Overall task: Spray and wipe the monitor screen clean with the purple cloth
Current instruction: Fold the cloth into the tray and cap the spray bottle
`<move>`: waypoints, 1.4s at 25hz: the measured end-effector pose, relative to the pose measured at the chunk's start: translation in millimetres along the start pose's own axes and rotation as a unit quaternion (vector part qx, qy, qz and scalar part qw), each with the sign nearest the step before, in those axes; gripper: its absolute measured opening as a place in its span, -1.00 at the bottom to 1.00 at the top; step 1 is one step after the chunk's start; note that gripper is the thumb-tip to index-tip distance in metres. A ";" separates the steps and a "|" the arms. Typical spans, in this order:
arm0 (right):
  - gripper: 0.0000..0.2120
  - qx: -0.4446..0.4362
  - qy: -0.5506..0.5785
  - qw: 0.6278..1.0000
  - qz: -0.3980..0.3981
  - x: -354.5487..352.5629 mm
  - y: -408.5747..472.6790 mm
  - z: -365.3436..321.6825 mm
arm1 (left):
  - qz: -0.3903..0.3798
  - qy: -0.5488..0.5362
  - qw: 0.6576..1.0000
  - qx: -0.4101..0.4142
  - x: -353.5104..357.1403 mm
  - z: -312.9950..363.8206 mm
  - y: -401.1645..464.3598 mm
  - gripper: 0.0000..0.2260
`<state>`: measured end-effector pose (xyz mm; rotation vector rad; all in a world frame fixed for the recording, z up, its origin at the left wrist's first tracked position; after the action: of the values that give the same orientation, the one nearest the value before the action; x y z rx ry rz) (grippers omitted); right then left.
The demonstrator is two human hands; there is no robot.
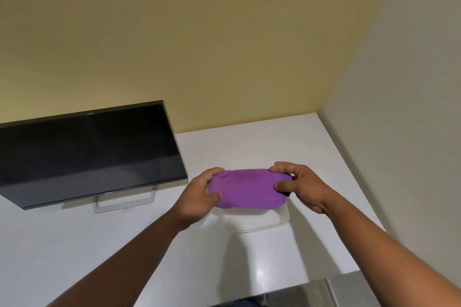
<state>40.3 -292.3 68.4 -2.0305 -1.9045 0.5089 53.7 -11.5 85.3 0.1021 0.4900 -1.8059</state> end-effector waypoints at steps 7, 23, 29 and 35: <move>-0.52 -0.071 -0.295 0.953 -0.004 -4.6 11.7 27.8 | 0.021 0.315 0.947 0.060 25.1 -21.9 3.6 -0.69; -0.55 -0.118 -0.487 0.864 -0.042 5.5 20.9 89.3 | -0.021 0.474 0.881 -0.003 80.9 -72.2 11.7 -0.62; -0.84 -0.212 -0.628 0.742 -0.101 30.8 28.2 95.5 | -0.056 0.514 0.856 -0.013 93.6 -84.6 18.0 -0.62; -0.82 -0.194 -0.715 0.663 -0.110 34.3 36.9 104.6 | -0.068 0.539 0.838 -0.042 100.2 -92.1 21.0 -0.61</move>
<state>26.9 -262.3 -42.9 -1.4335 -3.1733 2.2885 27.2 -71.3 -35.9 1.0879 1.3885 -1.7222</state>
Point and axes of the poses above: each hand's wrist, its own y-axis towards the middle knuckle, its own x-axis out of the palm, z = x × y, the point moved 7 cm from there along y, towards the middle knuckle, and after that the axes turned 8 degrees about z, right-handed, at the moved point
